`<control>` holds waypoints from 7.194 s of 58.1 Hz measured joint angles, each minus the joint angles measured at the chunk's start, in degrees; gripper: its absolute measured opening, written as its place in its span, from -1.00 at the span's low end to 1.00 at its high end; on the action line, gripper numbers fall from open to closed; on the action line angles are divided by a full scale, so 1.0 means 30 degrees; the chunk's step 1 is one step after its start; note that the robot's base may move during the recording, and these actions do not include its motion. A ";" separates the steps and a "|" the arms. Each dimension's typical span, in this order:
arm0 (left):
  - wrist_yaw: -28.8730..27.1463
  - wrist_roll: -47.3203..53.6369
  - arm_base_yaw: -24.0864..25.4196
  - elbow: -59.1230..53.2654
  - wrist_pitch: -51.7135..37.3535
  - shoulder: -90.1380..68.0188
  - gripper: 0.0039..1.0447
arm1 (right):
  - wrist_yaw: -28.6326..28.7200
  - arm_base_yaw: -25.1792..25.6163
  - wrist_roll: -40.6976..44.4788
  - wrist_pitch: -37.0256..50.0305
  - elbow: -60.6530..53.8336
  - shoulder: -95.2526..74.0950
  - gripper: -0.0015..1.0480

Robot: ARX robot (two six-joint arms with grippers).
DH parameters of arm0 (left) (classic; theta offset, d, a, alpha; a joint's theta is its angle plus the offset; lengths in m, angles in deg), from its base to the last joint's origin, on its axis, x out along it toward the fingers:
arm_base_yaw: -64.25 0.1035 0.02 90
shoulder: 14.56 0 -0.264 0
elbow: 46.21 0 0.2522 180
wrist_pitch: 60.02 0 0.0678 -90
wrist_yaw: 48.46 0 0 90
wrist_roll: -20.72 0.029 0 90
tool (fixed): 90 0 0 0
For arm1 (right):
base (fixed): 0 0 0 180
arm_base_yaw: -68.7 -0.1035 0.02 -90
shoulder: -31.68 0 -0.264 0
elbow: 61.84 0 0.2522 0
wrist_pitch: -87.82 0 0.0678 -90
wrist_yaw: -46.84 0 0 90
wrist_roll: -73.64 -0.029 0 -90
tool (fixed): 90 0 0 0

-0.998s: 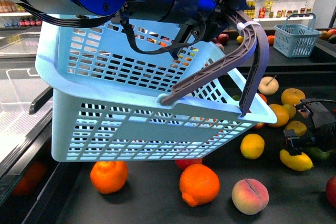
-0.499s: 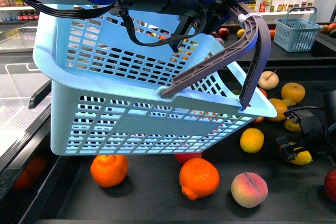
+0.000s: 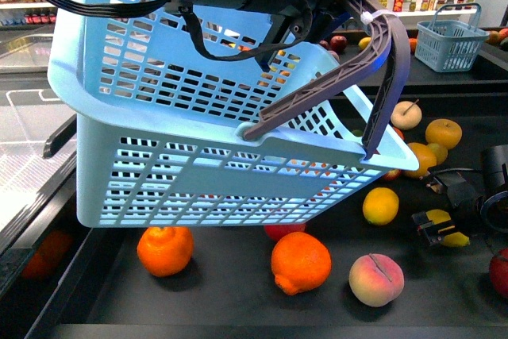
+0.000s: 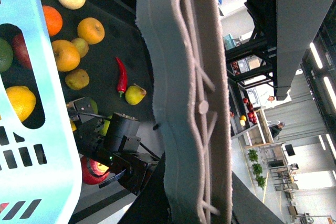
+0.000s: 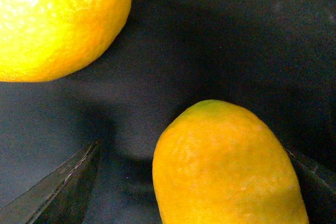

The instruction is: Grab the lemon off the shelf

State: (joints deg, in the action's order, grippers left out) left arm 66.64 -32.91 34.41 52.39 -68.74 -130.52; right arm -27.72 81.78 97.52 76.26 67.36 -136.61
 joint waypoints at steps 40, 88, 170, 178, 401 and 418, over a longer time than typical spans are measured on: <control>0.0000 0.0000 0.0000 0.0000 0.0000 0.0000 -0.82 | -0.0765 0.0459 -0.1144 0.3847 -0.4728 0.3993 0.05; 0.0000 0.0000 0.0000 0.0000 0.0000 0.0000 -0.82 | 0.2885 -0.3920 -0.8488 0.5668 -1.4593 1.8207 0.05; -0.0007 -0.0029 0.0000 0.0000 0.0000 0.0000 -0.82 | 0.0168 -0.0437 -1.0091 0.5195 -1.3369 1.6407 0.86; -0.0022 -0.0036 0.0000 0.0000 0.0000 0.0000 -0.82 | -0.0903 -0.0248 -1.0018 0.4583 -1.2947 1.4054 0.86; 0.0000 -0.0051 0.0000 0.0000 0.0000 0.0000 -0.82 | 0.0029 -0.4306 -1.6196 0.3810 -1.4943 2.0349 0.26; -0.0015 -0.0044 0.0000 0.0000 0.0000 0.0000 -0.82 | 0.0364 -0.6135 -1.6772 0.4575 -1.7180 2.1005 0.26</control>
State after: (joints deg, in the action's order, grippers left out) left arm 66.60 -33.04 34.41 52.39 -68.74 -130.52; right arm -26.63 63.38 47.20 89.98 15.82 -73.59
